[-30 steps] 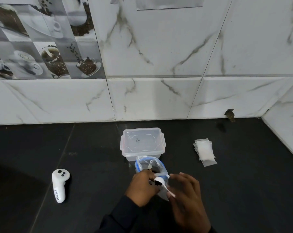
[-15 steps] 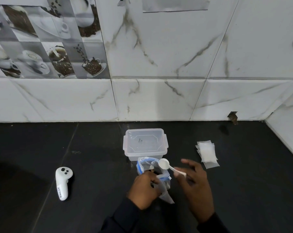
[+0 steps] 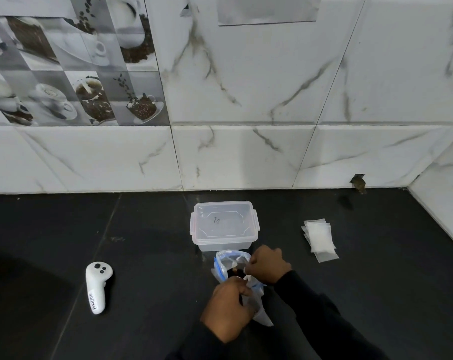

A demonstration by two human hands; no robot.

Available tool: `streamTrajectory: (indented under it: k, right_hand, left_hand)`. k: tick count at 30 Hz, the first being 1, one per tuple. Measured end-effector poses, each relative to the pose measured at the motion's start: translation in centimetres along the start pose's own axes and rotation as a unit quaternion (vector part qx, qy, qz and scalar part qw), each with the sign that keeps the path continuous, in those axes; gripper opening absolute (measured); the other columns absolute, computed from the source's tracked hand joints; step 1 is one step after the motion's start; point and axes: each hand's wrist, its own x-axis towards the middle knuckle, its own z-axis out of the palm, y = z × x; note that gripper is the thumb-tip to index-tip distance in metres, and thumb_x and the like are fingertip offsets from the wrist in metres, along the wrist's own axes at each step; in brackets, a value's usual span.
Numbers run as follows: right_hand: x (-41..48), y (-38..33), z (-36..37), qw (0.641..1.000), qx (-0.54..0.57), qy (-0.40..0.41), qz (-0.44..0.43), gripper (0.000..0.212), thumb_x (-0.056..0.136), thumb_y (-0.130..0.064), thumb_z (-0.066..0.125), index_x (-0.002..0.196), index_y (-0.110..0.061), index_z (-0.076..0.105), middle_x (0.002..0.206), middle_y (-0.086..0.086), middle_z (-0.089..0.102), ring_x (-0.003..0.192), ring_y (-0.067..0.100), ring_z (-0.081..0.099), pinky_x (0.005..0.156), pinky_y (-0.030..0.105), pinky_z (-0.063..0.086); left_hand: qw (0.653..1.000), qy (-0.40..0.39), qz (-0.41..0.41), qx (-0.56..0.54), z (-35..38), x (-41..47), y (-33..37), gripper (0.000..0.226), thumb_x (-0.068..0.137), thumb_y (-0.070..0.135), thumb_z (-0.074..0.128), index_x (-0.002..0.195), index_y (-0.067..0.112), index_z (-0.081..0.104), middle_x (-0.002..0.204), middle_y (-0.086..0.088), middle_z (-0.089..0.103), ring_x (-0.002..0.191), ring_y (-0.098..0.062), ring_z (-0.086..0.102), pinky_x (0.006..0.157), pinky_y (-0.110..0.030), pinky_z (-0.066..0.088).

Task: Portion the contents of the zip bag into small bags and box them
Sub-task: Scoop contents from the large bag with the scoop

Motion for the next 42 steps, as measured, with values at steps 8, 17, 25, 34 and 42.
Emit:
streamTrajectory:
  k: [8, 17, 25, 34, 42]
  right_hand:
    - [-3.6, 1.7, -2.5, 0.943, 0.143, 0.230, -0.195, 0.006, 0.086, -0.022, 0.069, 0.080, -0.022, 0.072, 0.094, -0.010, 0.062, 0.088, 0.004, 0.061, 0.079, 0.015, 0.047]
    - [-12.0, 4.8, -0.6, 0.930, -0.146, 0.105, -0.322, 0.040, 0.085, -0.065, 0.046, 0.121, -0.047, 0.052, 0.137, -0.021, 0.026, 0.116, -0.004, 0.036, 0.080, 0.014, 0.046]
    - [-12.0, 7.9, -3.9, 0.939, 0.175, 0.152, -0.254, 0.008, 0.085, -0.027, 0.076, 0.083, -0.026, 0.069, 0.086, -0.009, 0.069, 0.079, 0.007, 0.067, 0.070, 0.020, 0.053]
    - [-11.1, 16.1, -3.1, 0.839, 0.512, 0.144, -0.110, 0.020, 0.087, -0.002, 0.069, 0.106, -0.005, 0.074, 0.097, 0.014, 0.077, 0.088, 0.026, 0.073, 0.075, 0.036, 0.059]
    - [-5.9, 24.9, -2.9, 0.769, 0.598, 0.215, 0.063, 0.016, 0.087, -0.004, 0.069, 0.100, 0.006, 0.070, 0.097, 0.027, 0.073, 0.080, 0.034, 0.072, 0.061, 0.034, 0.060]
  left_hand:
    - [0.998, 0.052, 0.015, -0.012, -0.8, 0.0, 0.1, 0.020, 0.079, 0.015, 0.070, 0.098, 0.017, 0.077, 0.122, 0.018, 0.056, 0.112, 0.004, 0.053, 0.078, 0.009, 0.029]
    - [0.996, 0.074, 0.026, -0.046, -2.4, -1.3, 1.6, 0.013, 0.085, 0.023, 0.071, 0.097, 0.021, 0.076, 0.108, 0.013, 0.061, 0.081, -0.001, 0.062, 0.066, -0.008, 0.049]
    - [0.983, -0.047, 0.127, -0.123, -4.5, 0.1, 4.8, 0.010, 0.081, 0.035, 0.075, 0.088, 0.029, 0.071, 0.089, 0.010, 0.070, 0.081, -0.007, 0.066, 0.075, -0.026, 0.056]
    - [0.959, -0.047, 0.136, -0.244, 4.5, 5.6, 9.3, 0.031, 0.078, 0.018, 0.079, 0.102, 0.027, 0.060, 0.089, 0.000, 0.073, 0.083, -0.010, 0.072, 0.079, -0.027, 0.059]
    - [0.957, -0.184, 0.012, -0.225, 15.1, 12.2, 10.0, 0.018, 0.078, 0.014, 0.081, 0.085, 0.004, 0.068, 0.074, -0.015, 0.072, 0.059, -0.017, 0.067, 0.052, -0.023, 0.053]
